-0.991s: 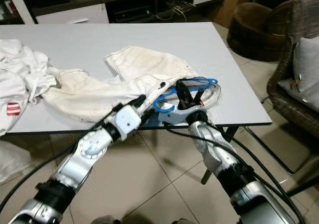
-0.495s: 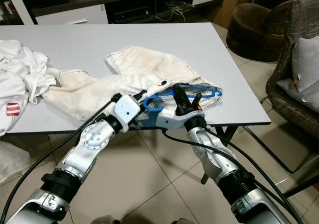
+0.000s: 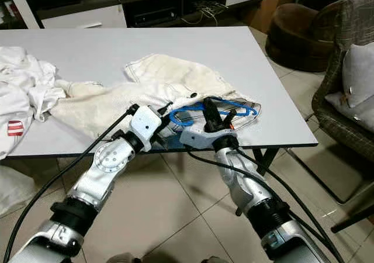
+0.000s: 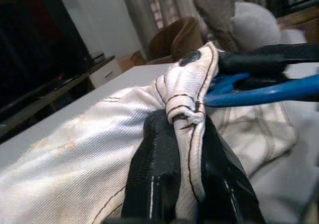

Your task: Hang hanger

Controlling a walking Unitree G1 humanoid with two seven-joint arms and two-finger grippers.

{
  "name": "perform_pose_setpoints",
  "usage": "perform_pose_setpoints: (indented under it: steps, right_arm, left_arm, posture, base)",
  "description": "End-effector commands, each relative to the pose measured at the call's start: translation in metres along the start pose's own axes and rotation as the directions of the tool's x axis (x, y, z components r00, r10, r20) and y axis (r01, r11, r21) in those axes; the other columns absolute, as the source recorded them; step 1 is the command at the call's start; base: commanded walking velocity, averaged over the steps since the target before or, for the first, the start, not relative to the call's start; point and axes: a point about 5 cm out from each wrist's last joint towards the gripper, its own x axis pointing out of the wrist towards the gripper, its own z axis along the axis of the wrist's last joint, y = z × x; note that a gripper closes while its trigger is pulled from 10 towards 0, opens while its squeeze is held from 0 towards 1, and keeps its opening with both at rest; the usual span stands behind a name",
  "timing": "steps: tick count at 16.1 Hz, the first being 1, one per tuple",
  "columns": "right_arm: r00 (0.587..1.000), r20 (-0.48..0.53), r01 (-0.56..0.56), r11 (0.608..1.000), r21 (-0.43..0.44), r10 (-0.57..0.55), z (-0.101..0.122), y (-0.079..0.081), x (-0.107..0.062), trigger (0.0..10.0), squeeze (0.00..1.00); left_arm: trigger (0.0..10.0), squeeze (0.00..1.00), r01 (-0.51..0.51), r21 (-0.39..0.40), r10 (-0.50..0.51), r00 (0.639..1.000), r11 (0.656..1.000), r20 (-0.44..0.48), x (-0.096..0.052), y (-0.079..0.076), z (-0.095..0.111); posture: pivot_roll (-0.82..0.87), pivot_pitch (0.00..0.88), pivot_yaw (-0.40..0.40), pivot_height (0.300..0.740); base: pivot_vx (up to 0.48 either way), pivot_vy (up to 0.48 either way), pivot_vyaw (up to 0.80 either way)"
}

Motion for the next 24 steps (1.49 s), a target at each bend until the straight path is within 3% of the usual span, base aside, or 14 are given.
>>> perform_pose_setpoints:
  steps: [1,2,6,8,9,10,12,14,15,17,18,24]
  right_arm:
    - [0.999,-0.017,0.043,0.998,0.034,-0.042,0.001,-0.010,0.008,10.0,0.00]
    - [0.996,-0.064,0.064,0.997,0.053,-0.061,-0.008,-0.014,0.009,10.0,0.00]
    - [0.968,-0.187,0.188,0.976,0.113,-0.165,-0.027,-0.035,0.016,10.0,0.00]
    - [0.957,-0.201,0.240,0.959,0.150,-0.208,-0.027,-0.042,0.018,10.0,0.00]
    - [0.956,-0.190,0.253,0.955,0.156,-0.222,-0.024,-0.043,0.019,10.0,0.00]
    - [0.961,-0.180,0.239,0.957,0.162,-0.209,-0.022,-0.040,0.019,10.0,0.00]
    - [0.966,-0.170,0.226,0.959,0.173,-0.198,-0.018,-0.037,0.019,10.0,0.00]
    - [0.969,-0.165,0.212,0.961,0.176,-0.184,-0.017,-0.032,0.017,10.0,0.00]
    - [0.970,-0.163,0.206,0.963,0.175,-0.178,-0.017,-0.031,0.017,10.0,0.00]
    - [0.988,-0.098,0.135,0.973,0.186,-0.118,-0.009,-0.024,0.017,10.0,0.00]
    - [0.997,-0.003,0.081,0.986,0.147,-0.082,0.004,-0.017,0.016,10.0,0.00]
    - [0.989,0.104,0.096,0.990,0.099,-0.106,0.020,-0.017,0.015,10.0,0.00]
  left_arm:
    - [0.0,0.00,0.081,-0.010,-0.081,0.996,0.997,0.026,0.004,-0.013,0.007]
    - [10.0,0.00,0.091,-0.025,-0.090,0.996,0.996,0.015,0.000,-0.015,0.004]
    - [10.0,0.00,-0.018,-0.172,0.025,0.999,0.985,0.039,-0.004,-0.003,0.007]
    - [10.0,0.00,-0.067,-0.151,0.071,0.997,0.986,0.020,-0.006,0.001,0.006]
    - [10.0,0.28,-0.103,-0.171,0.109,0.994,0.980,0.027,-0.009,0.006,0.004]
    - [10.0,1.00,-0.140,-0.185,0.152,0.987,0.973,0.053,-0.012,0.012,0.006]
    - [10.0,1.00,-0.144,-0.167,0.152,0.988,0.975,0.040,-0.012,0.014,0.006]
    - [10.0,0.99,-0.146,-0.200,0.155,0.987,0.969,0.031,-0.011,0.015,0.006]
    - [10.0,0.00,-0.131,-0.196,0.142,0.989,0.972,0.043,-0.011,0.014,0.008]
    - [10.0,0.00,-0.132,-0.175,0.146,0.987,0.976,0.071,-0.013,0.015,0.011]
    - [10.0,0.00,-0.117,-0.178,0.133,0.988,0.977,0.079,-0.012,0.015,0.012]
    - [10.0,0.00,0.026,-0.195,-0.003,0.993,0.980,0.117,-0.012,-0.005,0.018]
  posture:
    - [0.03,0.002,0.026,0.740]
    - [0.02,0.003,0.025,0.740]
    - [0.03,0.007,0.020,0.740]
    - [0.03,0.007,0.019,0.740]
    - [0.03,0.008,0.019,0.740]
    - [0.03,0.007,0.020,0.740]
    - [0.04,0.006,0.021,0.740]
    - [0.04,0.006,0.023,0.740]
    - [0.04,0.006,0.023,0.740]
    - [0.04,0.007,0.024,0.740]
    - [0.04,0.007,0.024,0.740]
    - [0.04,0.012,0.019,0.740]
  base:
    - [0.000,0.000,0.00]
    - [0.000,0.000,0.00]
    - [0.000,0.000,0.00]
    - [0.000,0.000,0.00]
    - [0.000,0.000,0.00]
    - [0.000,0.000,0.00]
    - [0.000,0.000,0.00]
    - [0.000,0.000,0.00]
    - [0.000,0.000,0.00]
    - [0.000,0.000,0.00]
    - [0.000,0.000,0.00]
    - [0.000,0.000,0.00]
